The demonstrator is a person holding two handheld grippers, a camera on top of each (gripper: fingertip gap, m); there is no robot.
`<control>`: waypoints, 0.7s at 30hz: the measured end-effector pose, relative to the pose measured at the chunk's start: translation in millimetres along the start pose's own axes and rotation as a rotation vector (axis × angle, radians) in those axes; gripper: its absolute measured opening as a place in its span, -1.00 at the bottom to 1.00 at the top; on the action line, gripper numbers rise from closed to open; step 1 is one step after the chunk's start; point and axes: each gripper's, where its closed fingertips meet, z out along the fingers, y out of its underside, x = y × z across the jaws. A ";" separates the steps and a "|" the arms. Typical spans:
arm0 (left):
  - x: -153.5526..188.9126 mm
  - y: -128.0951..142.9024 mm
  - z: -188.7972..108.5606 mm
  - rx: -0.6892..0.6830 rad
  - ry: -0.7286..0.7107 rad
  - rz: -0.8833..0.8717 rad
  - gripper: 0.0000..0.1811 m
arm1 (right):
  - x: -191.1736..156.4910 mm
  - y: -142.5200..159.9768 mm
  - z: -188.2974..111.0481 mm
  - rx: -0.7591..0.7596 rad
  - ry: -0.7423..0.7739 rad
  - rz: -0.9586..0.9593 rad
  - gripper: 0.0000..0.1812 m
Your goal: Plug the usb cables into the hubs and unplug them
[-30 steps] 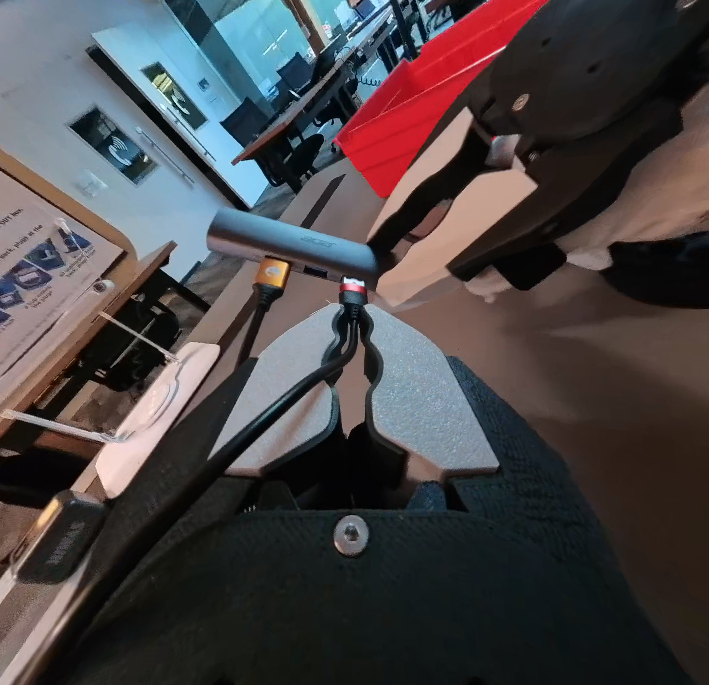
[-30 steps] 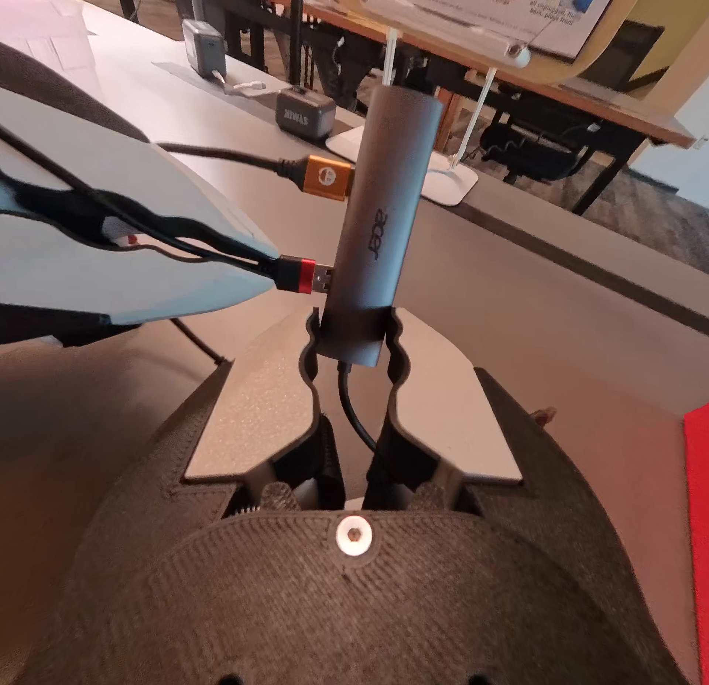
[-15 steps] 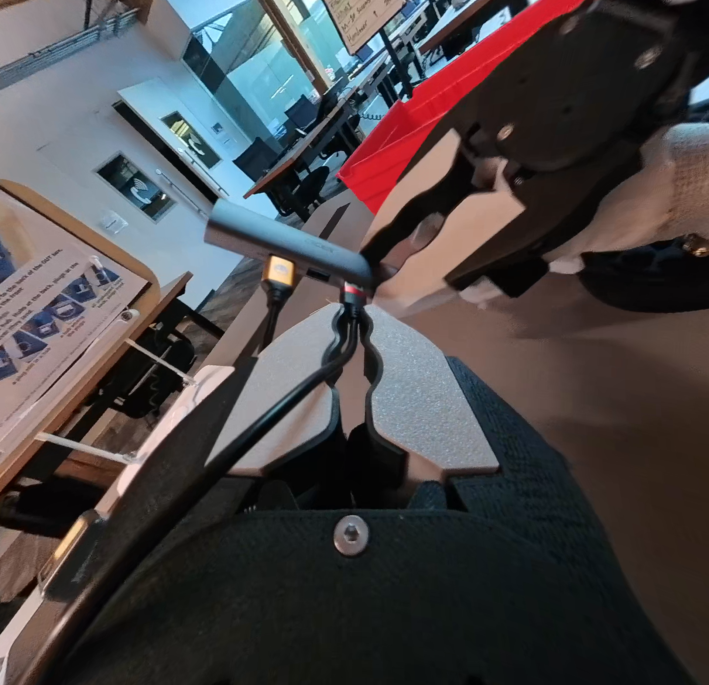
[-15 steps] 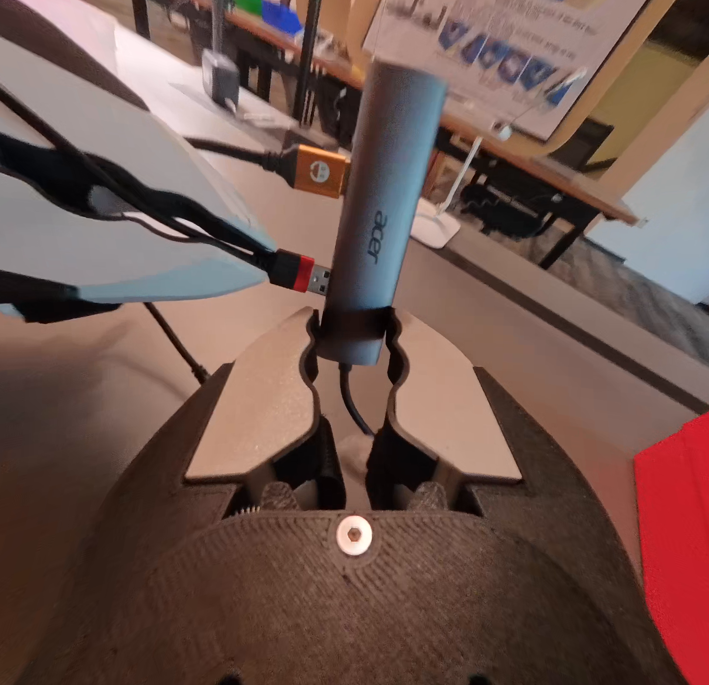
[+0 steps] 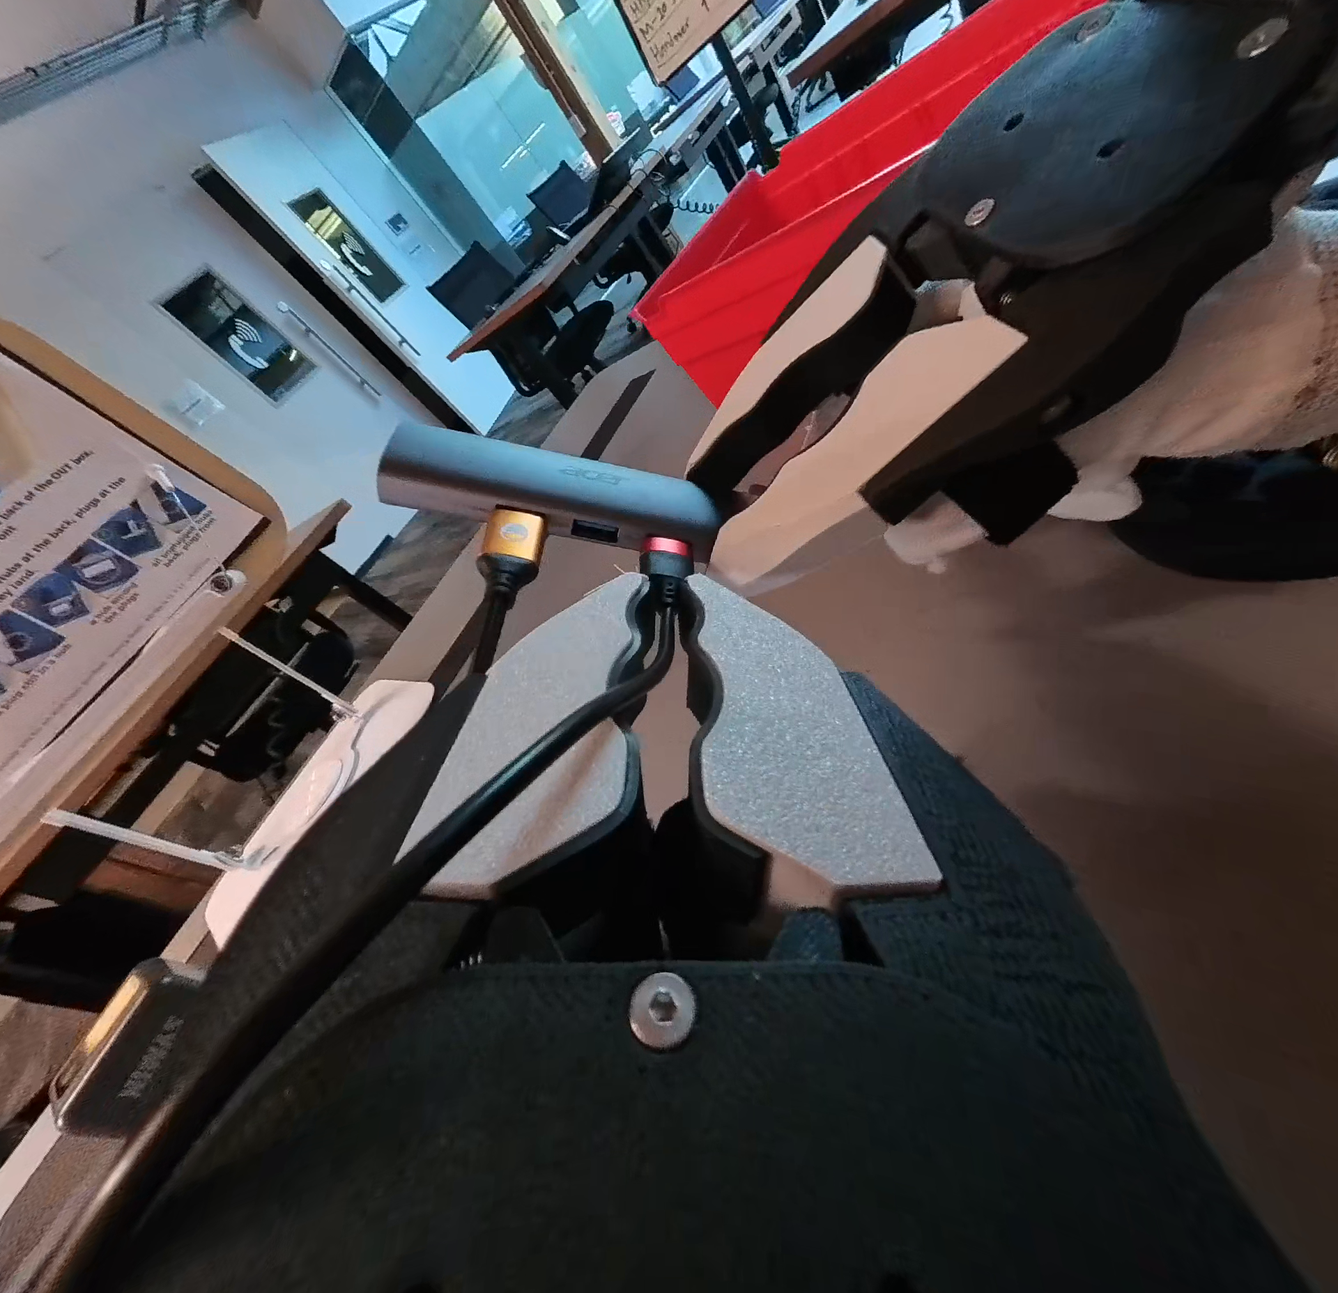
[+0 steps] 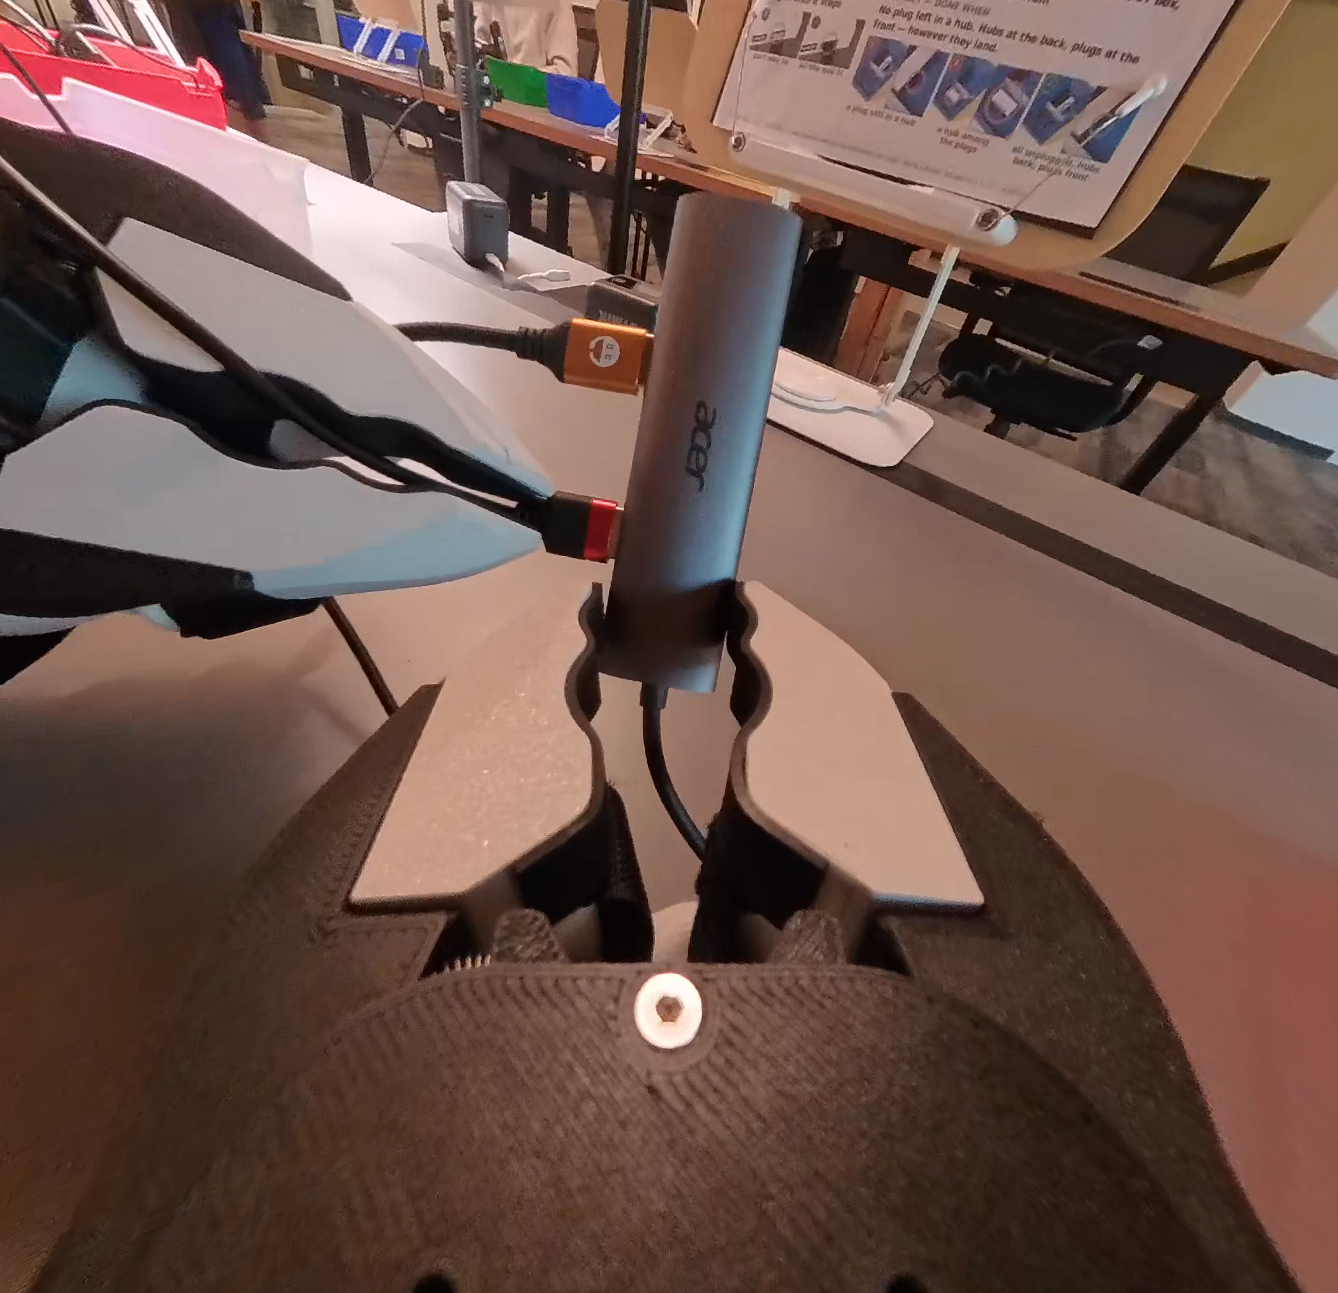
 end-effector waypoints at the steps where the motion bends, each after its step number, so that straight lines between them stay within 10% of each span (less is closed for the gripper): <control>1: 0.9 0.2 0.5 -0.001 0.002 0.007 -0.94 | 0.5 0.9 0.1 -0.001 -0.002 0.005 -0.64; 10: 3.0 -47.0 -19.2 0.373 0.111 -0.175 -0.68 | 12.6 -21.1 -15.6 0.177 0.024 0.123 -0.64; 17: 40.4 -42.9 -12.2 0.271 0.426 -0.285 -0.23 | 33.4 -17.5 -21.9 0.185 0.124 0.176 -0.65; 21: 31.0 -48.7 -14.8 0.242 0.461 -0.425 -0.32 | 34.2 -27.4 -29.4 0.242 0.164 0.112 -0.65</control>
